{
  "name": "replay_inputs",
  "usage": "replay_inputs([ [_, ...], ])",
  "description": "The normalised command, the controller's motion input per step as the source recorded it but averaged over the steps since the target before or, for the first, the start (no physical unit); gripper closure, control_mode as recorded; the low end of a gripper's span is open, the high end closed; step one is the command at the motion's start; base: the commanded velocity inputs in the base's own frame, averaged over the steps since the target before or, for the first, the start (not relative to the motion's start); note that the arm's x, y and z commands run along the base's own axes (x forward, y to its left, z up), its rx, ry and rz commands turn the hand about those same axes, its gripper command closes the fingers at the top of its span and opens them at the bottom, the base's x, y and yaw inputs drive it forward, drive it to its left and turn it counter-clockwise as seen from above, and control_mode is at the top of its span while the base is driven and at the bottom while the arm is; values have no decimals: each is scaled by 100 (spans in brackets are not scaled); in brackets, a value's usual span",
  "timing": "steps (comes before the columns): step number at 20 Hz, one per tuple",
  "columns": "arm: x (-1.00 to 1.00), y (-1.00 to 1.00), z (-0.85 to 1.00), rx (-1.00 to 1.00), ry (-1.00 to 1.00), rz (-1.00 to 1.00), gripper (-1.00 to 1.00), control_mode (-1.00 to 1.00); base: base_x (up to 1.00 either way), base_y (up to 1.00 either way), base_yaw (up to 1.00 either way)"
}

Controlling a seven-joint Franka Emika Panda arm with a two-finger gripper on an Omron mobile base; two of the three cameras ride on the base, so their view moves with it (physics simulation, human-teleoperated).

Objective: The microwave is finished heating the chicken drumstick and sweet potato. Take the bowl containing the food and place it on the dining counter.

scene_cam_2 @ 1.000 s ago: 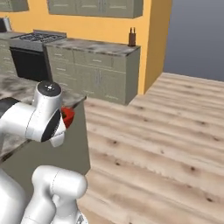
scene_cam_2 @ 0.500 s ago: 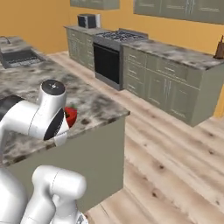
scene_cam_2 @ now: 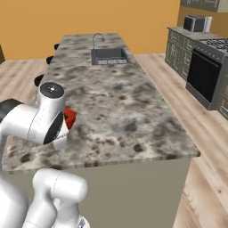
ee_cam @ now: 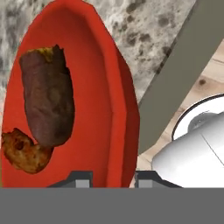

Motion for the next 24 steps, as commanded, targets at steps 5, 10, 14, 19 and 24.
replay_inputs([
  [5, 100, 16, -15, 0, 0, 8, 100, -100, 0, 0, 0],
  [10, 100, 38, -45, 0, 3, -1, 100, -100, 0, 0, 0],
  [14, 100, 49, -52, 0, 4, -12, 100, -100, 0, 0, 0],
  [19, 100, 43, -60, -2, 6, -13, 100, -100, 0, 0, 0],
  [24, 91, 31, -72, -7, 7, -9, 100, -100, 0, 0, 0],
])
